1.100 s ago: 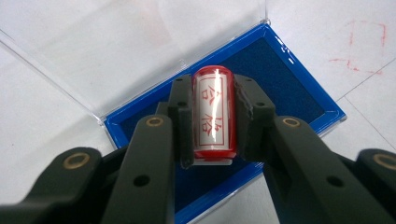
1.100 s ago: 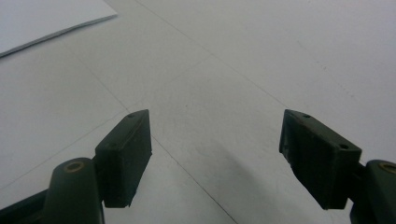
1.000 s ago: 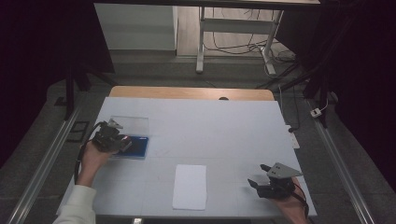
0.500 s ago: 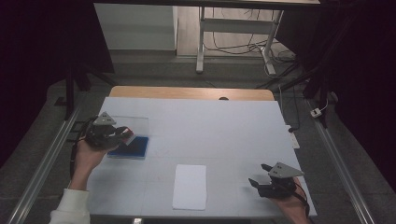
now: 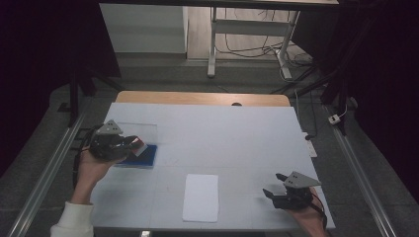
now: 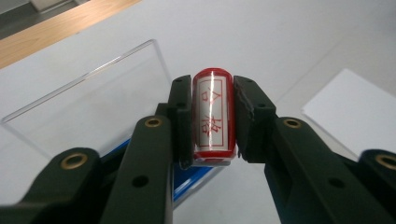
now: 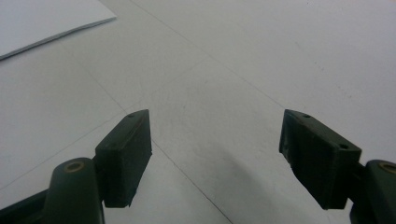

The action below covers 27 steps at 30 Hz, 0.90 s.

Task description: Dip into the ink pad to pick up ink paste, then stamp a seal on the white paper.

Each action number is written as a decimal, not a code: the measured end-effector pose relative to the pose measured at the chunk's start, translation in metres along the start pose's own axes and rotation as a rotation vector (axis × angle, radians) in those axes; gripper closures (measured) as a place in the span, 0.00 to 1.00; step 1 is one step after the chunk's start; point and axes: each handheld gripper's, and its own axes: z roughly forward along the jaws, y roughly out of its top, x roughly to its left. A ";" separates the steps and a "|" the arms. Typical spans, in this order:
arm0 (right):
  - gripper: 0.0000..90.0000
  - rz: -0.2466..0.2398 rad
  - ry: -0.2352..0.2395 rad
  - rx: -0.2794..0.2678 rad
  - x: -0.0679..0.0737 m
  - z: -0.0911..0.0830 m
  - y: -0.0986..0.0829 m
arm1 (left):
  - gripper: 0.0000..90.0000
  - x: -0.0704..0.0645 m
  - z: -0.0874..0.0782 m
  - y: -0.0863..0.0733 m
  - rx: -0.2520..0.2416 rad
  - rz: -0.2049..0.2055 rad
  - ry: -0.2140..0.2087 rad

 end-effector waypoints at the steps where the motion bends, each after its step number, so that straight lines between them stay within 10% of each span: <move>1: 0.28 0.001 0.001 0.000 0.000 0.000 0.000 | 0.78 -0.002 0.000 0.001 -0.004 0.003 -0.010; 27: 0.28 -0.003 0.001 0.005 0.000 0.002 0.000 | 0.78 -0.058 0.014 0.024 0.000 0.145 -0.162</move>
